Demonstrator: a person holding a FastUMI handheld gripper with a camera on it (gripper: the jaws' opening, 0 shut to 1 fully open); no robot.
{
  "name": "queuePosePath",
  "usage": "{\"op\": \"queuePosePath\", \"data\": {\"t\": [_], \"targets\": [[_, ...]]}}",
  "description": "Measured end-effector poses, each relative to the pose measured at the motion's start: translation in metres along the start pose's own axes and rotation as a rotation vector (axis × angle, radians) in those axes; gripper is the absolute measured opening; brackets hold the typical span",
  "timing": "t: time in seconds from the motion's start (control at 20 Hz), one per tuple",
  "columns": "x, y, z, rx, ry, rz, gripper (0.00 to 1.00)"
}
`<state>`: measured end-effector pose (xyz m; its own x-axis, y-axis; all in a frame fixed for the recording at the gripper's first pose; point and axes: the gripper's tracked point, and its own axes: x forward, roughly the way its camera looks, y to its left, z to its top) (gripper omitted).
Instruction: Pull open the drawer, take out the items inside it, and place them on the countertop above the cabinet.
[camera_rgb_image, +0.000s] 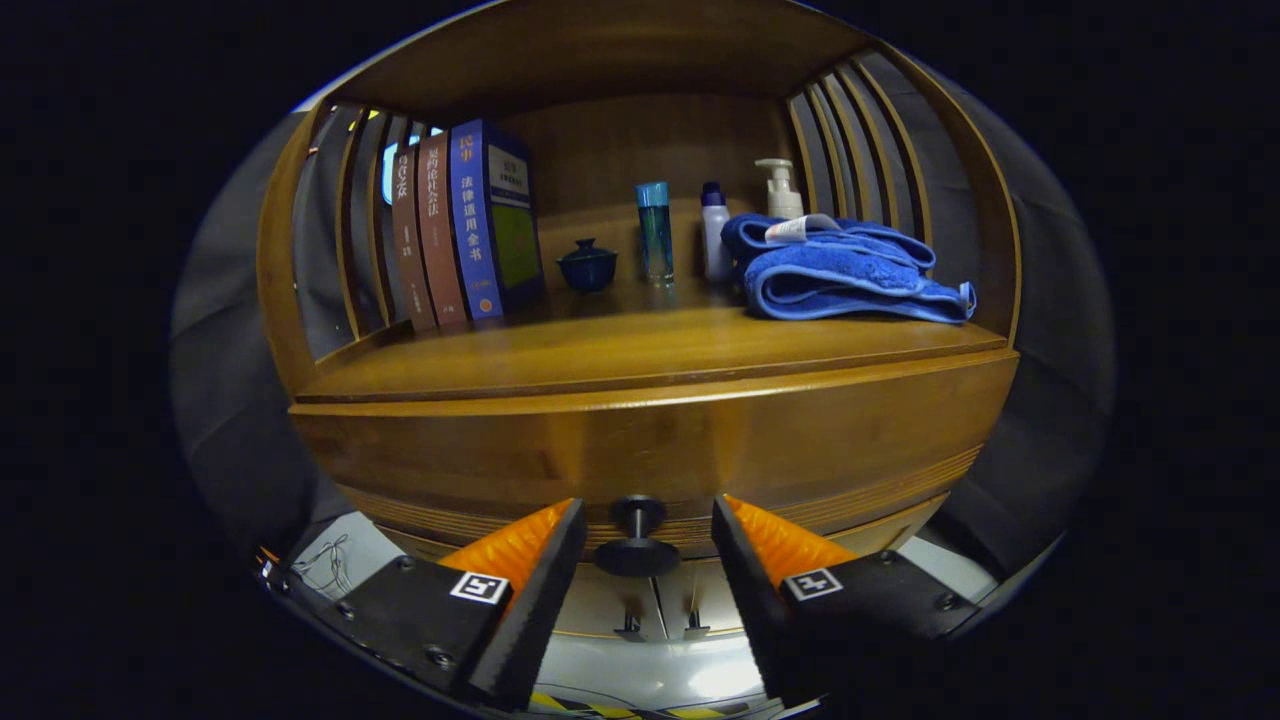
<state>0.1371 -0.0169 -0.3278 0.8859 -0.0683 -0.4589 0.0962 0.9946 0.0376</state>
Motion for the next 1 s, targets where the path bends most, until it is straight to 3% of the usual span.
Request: {"op": "queuePosePath", "data": {"t": [0.25, 0.45, 0.5, 1.0], "targets": [[0.003, 0.006, -0.008, -0.051, 0.016, -0.001, 0.49], [0.004, 0.006, -0.006, -0.057, -0.002, -0.005, 0.41], [0.003, 0.006, -0.007, -0.067, -0.003, -0.013, 0.29], [-0.043, 0.005, -0.025, -0.100, 0.022, -0.012, 0.29]]}}
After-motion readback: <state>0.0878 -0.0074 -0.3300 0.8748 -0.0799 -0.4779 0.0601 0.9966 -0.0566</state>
